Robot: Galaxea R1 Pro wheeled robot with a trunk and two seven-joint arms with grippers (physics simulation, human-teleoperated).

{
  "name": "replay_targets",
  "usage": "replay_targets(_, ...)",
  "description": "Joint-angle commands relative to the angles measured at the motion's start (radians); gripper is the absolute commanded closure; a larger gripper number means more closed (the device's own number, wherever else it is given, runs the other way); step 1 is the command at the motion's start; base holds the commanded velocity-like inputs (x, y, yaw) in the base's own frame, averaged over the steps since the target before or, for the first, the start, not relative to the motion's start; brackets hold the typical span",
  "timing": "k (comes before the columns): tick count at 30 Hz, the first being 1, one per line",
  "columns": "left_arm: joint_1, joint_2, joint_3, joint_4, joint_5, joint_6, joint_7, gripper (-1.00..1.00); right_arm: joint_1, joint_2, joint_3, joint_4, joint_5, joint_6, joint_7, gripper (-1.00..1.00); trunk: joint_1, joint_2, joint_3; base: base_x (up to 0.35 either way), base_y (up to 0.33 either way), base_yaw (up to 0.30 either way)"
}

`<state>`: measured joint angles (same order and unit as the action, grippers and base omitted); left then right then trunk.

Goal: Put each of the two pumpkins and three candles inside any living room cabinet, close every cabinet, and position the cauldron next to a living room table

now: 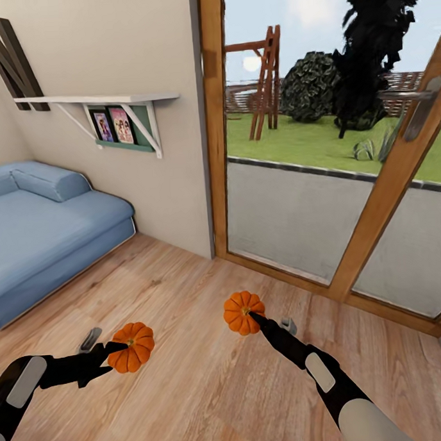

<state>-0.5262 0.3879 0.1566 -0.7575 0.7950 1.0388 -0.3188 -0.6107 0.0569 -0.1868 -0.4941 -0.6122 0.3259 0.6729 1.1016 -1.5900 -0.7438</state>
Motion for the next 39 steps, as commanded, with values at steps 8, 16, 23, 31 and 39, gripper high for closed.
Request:
replay_targets(8, 0.000, 0.003, 0.006, -0.001, 0.002, 0.000, -0.004, 1.00, 0.000, 0.000, -0.002, 0.002, 0.001, -0.002, 0.023, 1.00, 0.000, 0.000, 0.011, 0.000, 0.000, -0.151)
replay_targets(16, 0.000, 0.001, 0.028, -0.001, 0.004, 0.000, -0.009, 1.00, 0.000, -0.001, -0.002, 0.004, 0.000, -0.002, 0.022, 1.00, 0.000, 0.000, 0.023, -0.093, 0.000, -0.173)
replay_targets(23, 0.000, 0.000, 0.029, -0.001, 0.003, -0.001, -0.009, 1.00, 0.000, -0.001, -0.004, 0.008, -0.001, -0.004, 0.016, 1.00, 0.000, 0.000, 0.033, -0.104, 0.000, -0.182)
replay_targets(31, 0.000, -0.004, 0.028, -0.001, 0.003, -0.004, -0.008, 1.00, 0.000, -0.008, -0.007, 0.008, -0.011, -0.002, 0.019, 1.00, 0.000, 0.000, 0.044, -0.003, 0.000, -0.193)
replay_targets(39, 0.000, -0.004, 0.029, -0.001, 0.002, -0.006, -0.008, 1.00, 0.000, -0.006, -0.008, 0.009, -0.012, -0.001, 0.019, 1.00, 0.000, 0.000, 0.048, 0.000, 0.000, -0.077)
